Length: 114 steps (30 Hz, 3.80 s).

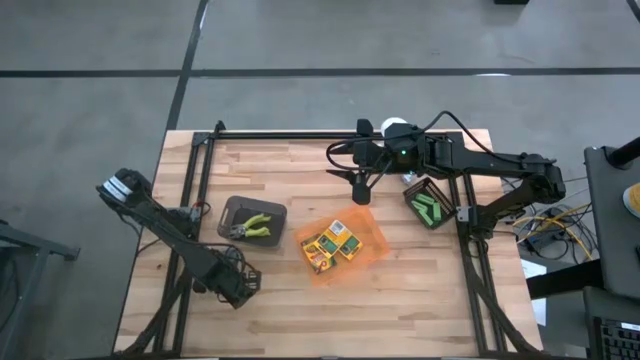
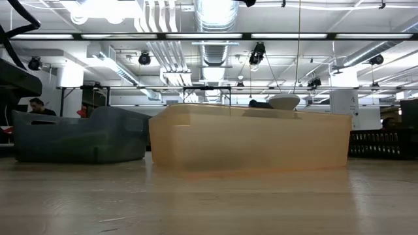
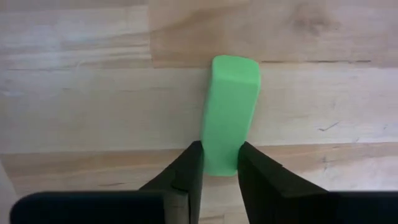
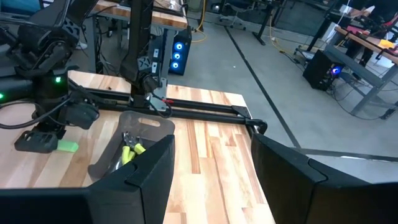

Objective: Pick & Place School Supplies
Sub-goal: Put the green eraser into the black basket

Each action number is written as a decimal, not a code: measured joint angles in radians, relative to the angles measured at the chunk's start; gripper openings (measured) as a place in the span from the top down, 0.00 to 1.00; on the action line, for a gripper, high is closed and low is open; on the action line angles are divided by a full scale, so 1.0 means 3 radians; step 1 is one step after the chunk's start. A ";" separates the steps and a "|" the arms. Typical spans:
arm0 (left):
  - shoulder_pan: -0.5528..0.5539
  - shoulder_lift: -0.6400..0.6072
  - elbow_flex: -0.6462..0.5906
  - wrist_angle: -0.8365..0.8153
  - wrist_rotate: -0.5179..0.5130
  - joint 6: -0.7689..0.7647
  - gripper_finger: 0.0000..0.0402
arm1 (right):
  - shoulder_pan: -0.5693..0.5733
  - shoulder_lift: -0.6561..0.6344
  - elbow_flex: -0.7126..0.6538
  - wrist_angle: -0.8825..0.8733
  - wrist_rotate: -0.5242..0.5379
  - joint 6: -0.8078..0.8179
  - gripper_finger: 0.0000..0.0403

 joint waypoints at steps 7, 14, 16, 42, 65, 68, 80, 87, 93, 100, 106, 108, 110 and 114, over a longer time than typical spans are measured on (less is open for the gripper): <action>0.0009 -0.0195 0.0194 -0.0210 -0.0592 0.0411 0.78 | 0.0000 0.0000 0.0000 0.0000 0.0000 0.0000 0.49; 0.0009 -0.0376 0.0434 -0.0528 -0.1315 0.1137 0.78 | 0.0000 0.0000 0.0000 0.0000 0.0000 -0.0001 0.49; 0.0008 -0.0403 0.0484 -0.0539 -0.1622 0.1447 0.78 | 0.0001 0.0000 0.0000 0.0000 0.0000 0.0000 0.49; 0.0146 -0.0413 0.0667 0.1697 -0.3710 0.6142 0.78 | 0.0001 0.0000 0.0000 0.0000 0.0000 0.0000 0.49; 0.1075 -0.0474 0.0687 0.2057 -0.2081 0.6647 0.78 | 0.0001 0.0000 0.0000 0.0000 0.0000 0.0000 0.49; 0.1181 -0.0547 0.0687 0.2142 -0.1800 0.6806 0.78 | 0.0000 0.0000 0.0000 0.0000 0.0000 0.0000 0.49; 0.1683 -0.0992 0.0687 0.2241 -0.1285 0.7089 0.78 | 0.0001 0.0000 0.0000 0.0007 -0.0002 0.0748 0.49; 0.2028 -0.0973 0.0687 0.2238 -0.1178 0.7031 0.78 | 0.0001 0.0000 0.0000 -0.0055 -0.0094 0.0877 0.49; 0.2326 -0.0936 0.0683 0.2235 -0.0785 0.7025 0.78 | 0.0008 0.0000 0.0000 -0.0282 -0.0886 0.0109 0.49; 0.2531 -0.0945 0.0683 0.2238 -0.0277 0.7166 0.78 | 0.0005 0.0000 -0.0010 -0.0354 -0.0908 -0.0100 0.49; 0.2548 -0.0946 0.0683 0.2282 -0.0123 0.7242 0.78 | 0.0008 0.0021 -0.0013 -0.0339 -0.0786 -0.0066 0.49; 0.2548 -0.0946 0.0683 0.2357 -0.0123 0.7268 0.78 | 0.0009 0.0040 -0.0014 -0.0345 -0.0786 -0.0014 0.49; 0.2548 -0.0947 0.0684 0.2474 -0.0123 0.7316 0.78 | 0.0008 0.0074 -0.0014 -0.0341 -0.0786 0.0026 0.49; 0.2548 -0.0949 0.0688 0.2495 -0.0123 0.7331 0.78 | 0.0008 0.0150 -0.0017 -0.0317 -0.0784 0.0050 0.49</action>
